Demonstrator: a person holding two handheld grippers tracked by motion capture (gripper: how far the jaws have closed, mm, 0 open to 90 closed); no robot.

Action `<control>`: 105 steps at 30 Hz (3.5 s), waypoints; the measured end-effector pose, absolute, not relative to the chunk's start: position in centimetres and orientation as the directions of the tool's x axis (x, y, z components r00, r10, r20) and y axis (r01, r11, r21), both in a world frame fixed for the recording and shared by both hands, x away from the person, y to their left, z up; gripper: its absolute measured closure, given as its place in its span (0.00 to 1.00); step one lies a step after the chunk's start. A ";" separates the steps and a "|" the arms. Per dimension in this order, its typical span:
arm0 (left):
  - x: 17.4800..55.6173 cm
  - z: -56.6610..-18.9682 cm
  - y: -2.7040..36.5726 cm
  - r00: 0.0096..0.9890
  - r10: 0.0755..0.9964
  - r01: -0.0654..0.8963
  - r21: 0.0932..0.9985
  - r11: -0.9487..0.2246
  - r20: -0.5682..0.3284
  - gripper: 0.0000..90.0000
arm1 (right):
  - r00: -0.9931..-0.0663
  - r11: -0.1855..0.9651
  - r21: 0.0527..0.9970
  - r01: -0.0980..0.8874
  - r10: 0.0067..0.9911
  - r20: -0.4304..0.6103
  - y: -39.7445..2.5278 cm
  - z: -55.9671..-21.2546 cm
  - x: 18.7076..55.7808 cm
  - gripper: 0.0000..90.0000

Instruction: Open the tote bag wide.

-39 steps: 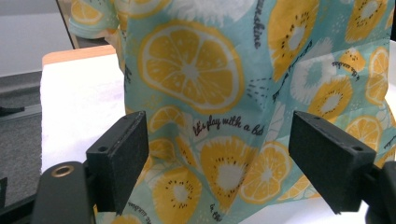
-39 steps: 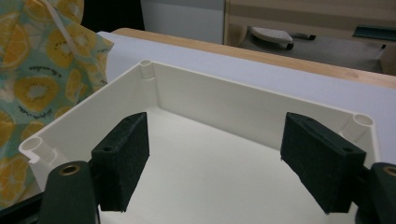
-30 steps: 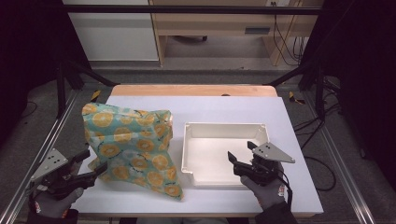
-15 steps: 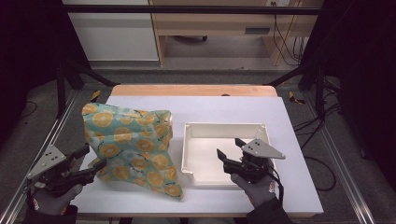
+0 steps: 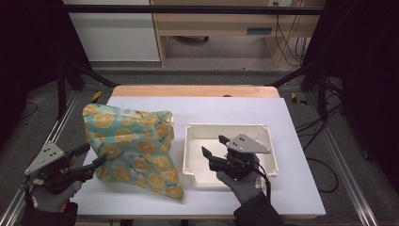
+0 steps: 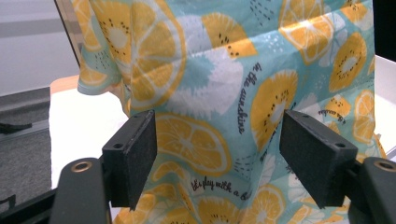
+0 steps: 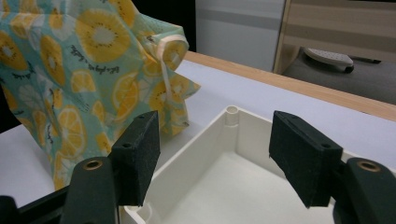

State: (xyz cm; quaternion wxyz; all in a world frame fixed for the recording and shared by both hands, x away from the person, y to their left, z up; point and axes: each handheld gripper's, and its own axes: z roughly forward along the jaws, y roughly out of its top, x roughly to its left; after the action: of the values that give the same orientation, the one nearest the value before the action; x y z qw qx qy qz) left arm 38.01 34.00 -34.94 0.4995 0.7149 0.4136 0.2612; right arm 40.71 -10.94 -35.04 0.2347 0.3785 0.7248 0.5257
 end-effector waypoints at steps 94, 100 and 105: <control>38.5 -35.7 33.5 0.484 0.871 0.395 0.909 -0.133 -0.083 1.00 | -0.798 0.283 0.898 0.338 0.592 0.113 2.7 -36.7 42.2 1.00; 38.6 -36.1 33.5 0.481 0.872 0.406 0.904 -0.134 -0.087 1.00 | -0.792 0.293 0.893 0.343 0.601 0.107 2.8 -36.9 42.6 0.95; 38.7 -36.2 33.5 0.481 0.872 0.411 0.901 -0.136 -0.088 1.00 | -0.797 0.240 0.925 0.294 0.596 0.099 1.8 -34.7 41.9 0.87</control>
State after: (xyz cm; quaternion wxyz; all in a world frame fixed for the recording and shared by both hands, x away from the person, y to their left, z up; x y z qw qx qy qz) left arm 38.67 33.53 -36.22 0.4800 0.7143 0.4492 0.2401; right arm 41.91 1.80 -34.73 0.1385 0.2872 0.7752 0.5454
